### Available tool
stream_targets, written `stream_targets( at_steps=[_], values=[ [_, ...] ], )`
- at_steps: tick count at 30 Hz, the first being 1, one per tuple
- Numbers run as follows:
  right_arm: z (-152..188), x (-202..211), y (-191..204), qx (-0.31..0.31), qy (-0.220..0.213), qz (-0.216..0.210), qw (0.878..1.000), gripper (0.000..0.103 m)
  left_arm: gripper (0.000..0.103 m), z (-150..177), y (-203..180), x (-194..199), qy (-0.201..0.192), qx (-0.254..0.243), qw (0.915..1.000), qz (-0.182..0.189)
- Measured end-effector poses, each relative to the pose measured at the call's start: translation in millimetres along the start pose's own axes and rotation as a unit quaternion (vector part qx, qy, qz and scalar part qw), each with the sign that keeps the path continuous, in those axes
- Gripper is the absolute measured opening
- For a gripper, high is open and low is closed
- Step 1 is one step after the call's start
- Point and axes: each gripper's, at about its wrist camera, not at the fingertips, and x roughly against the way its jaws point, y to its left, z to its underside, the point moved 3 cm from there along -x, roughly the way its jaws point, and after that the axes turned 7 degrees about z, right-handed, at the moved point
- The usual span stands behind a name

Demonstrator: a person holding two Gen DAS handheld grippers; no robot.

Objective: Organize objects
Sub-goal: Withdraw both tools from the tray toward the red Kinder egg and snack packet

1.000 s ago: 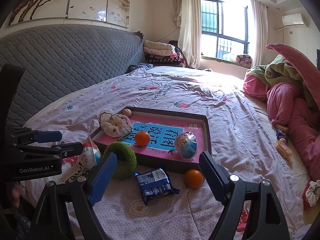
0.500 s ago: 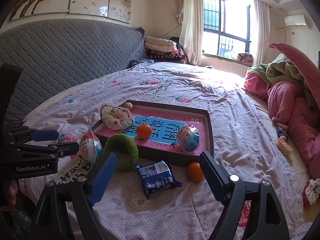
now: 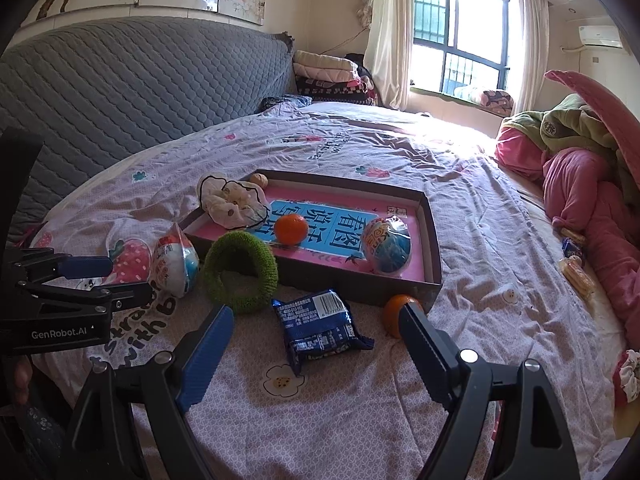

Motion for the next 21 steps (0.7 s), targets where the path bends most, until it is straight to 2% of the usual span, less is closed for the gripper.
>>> stream_targets(
  at_steps=[7, 21],
  values=[
    [4.8, -7.6, -2.2, -0.001, 0.009, 0.003, 1.000, 0.084, 0.065, 3.9, -11.3, -15.3, 0.006, -0.009, 0.9999, 0.002],
    [9.5, -21.3, -0.7, 0.003, 0.021, -0.002, 1.000, 0.084, 0.065, -6.5, -15.4, -41.8, -0.020, -0.001, 0.9991, -0.037]
  ],
)
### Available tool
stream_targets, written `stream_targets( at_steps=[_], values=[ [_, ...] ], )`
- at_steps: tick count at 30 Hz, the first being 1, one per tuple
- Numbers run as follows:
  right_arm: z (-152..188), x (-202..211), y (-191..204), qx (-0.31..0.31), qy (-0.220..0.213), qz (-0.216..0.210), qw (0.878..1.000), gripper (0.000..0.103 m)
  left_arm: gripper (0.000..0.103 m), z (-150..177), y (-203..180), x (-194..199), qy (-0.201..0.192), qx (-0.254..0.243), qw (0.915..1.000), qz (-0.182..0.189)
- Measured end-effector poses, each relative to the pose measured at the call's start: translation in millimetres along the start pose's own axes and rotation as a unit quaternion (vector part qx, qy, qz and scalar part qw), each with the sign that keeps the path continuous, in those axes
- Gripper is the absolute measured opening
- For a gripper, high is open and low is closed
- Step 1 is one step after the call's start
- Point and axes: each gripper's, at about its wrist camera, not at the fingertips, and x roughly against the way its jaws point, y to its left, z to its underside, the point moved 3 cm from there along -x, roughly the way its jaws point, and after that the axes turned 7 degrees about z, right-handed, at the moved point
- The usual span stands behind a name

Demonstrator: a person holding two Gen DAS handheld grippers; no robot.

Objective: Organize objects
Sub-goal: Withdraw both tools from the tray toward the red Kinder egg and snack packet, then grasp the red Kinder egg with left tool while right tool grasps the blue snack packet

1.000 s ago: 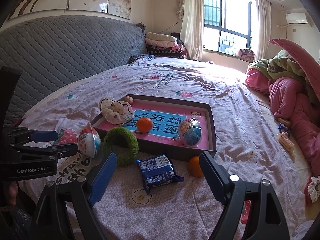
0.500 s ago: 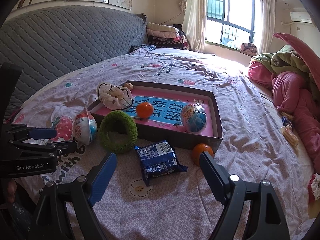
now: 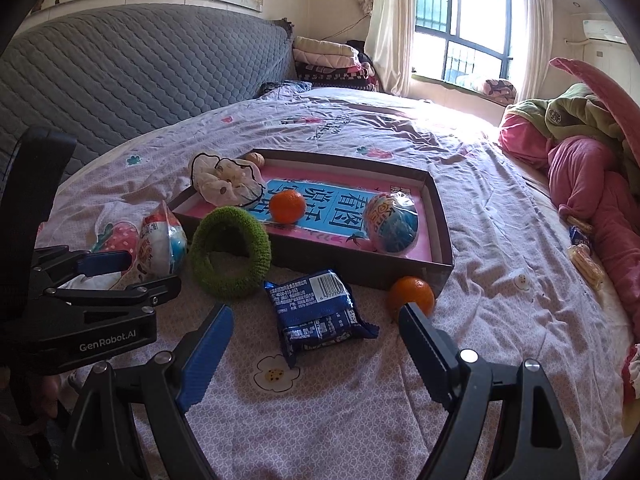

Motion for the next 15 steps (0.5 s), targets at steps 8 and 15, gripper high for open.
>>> stream_targets(
  at_steps=[8, 15],
  values=[
    [2.2, -16.9, 4.0, 0.013, 0.017, 0.003, 1.000, 0.084, 0.066, -7.1, 6.9, -5.7, -0.012, 0.021, 0.9997, 0.005],
    [0.8, -33.8, 4.0, 0.025, 0.034, 0.005, 0.999, 0.084, 0.070, -5.6, 23.7, -2.6, -0.016, 0.046, 0.9988, 0.009]
  ],
)
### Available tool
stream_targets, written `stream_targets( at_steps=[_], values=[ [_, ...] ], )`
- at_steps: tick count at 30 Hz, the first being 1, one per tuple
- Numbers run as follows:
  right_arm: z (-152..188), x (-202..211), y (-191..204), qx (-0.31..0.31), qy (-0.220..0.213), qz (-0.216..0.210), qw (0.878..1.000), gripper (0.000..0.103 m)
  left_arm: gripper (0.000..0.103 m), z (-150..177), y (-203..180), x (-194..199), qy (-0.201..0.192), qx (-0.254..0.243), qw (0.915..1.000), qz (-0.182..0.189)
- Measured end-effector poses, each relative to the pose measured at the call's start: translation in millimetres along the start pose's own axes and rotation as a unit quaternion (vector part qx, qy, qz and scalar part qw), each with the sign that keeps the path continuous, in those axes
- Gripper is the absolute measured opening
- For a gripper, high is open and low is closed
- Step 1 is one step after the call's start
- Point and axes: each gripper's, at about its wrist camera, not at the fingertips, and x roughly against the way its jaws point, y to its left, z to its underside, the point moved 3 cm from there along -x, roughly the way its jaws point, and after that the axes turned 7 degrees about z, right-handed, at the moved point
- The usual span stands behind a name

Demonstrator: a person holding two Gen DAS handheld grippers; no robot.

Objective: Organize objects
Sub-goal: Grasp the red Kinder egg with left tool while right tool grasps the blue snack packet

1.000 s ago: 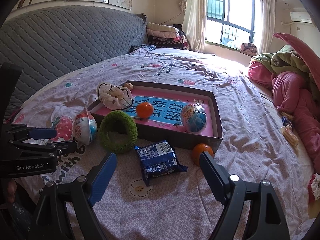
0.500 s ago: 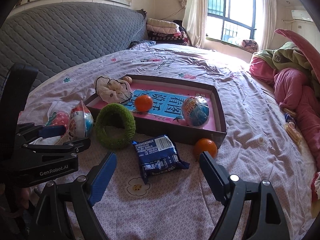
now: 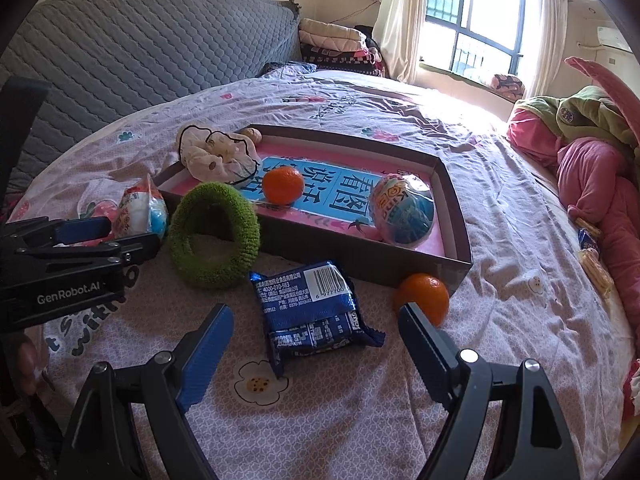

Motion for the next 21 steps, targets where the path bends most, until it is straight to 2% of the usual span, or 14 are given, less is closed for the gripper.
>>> stream_targets(
  at_steps=[6, 12, 16, 21],
  values=[
    [-0.5, -11.8, 0.9, 0.006, 0.018, -0.005, 1.000, 0.084, 0.071, -3.3, 14.4, -1.5, -0.001, 0.025, 0.9997, -0.004],
    [-1.9, -23.4, 10.0, 0.027, 0.027, -0.005, 0.999, 0.083, 0.071, -5.0, 13.8, -11.5, 0.001, 0.027, 0.9995, -0.014],
    [-0.8, -31.2, 16.9, 0.041, 0.031, 0.006, 0.999, 0.073, 0.071, -11.6, 21.0, -20.5, 0.000, 0.043, 0.9987, -0.027],
    [-0.1, -31.7, 22.2, 0.046, 0.025, -0.005, 0.999, 0.059, 0.071, -18.3, 31.3, -35.7, 0.008, 0.058, 0.9978, -0.032]
  ],
)
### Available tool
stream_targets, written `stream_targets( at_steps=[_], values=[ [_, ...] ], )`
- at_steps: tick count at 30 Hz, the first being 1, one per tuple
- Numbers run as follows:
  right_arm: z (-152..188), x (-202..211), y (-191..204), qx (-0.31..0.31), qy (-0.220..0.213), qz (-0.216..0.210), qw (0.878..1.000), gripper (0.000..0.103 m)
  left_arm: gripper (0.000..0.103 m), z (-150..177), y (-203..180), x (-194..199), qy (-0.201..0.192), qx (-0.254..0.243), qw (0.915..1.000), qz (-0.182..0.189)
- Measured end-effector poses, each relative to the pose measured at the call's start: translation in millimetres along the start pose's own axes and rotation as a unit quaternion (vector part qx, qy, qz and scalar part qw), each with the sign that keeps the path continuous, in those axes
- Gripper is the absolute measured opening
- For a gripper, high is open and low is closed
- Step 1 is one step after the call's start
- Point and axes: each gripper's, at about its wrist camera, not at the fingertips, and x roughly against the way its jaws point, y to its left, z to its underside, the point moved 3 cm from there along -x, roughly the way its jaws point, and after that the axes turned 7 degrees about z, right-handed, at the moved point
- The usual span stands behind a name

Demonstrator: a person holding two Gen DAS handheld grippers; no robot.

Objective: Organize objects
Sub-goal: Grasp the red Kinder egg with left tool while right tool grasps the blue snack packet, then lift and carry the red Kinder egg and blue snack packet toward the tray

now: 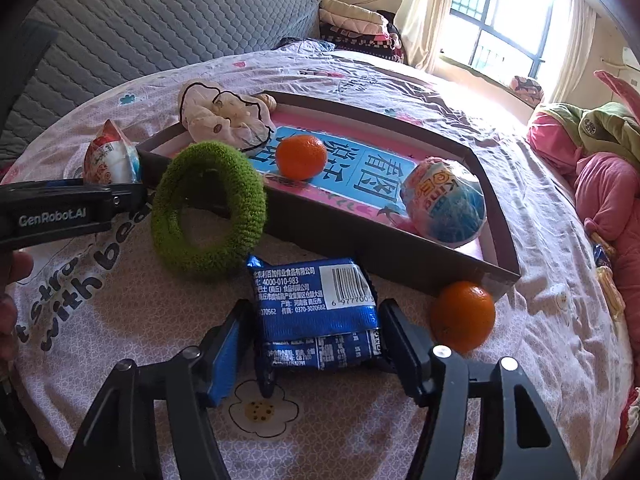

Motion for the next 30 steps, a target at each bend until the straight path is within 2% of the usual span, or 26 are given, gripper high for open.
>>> stream_targets(
  at_steps=[6, 15, 23, 30],
  values=[
    [0.5, 1.2, 1.3, 0.001, -0.006, 0.001, 1.000, 0.055, 0.071, -7.6, 5.5, -9.9, -0.007, -0.007, 0.9999, 0.005],
    [1.1, 2.9, -0.1, -0.009, -0.013, -0.001, 1.000, 0.054, 0.059, -4.7, 4.5, -7.9, -0.012, -0.018, 0.9990, 0.039],
    [2.6, 9.4, -1.9, -0.022, -0.019, -0.009, 1.000, 0.054, 0.057, 3.8, -4.2, 11.9, -0.017, -0.031, 0.9974, 0.063],
    [-0.9, 24.1, -7.5, -0.037, -0.039, -0.009, 0.999, 0.054, 0.057, 3.7, -18.6, 43.1, -0.044, -0.054, 0.9953, 0.066]
  ],
)
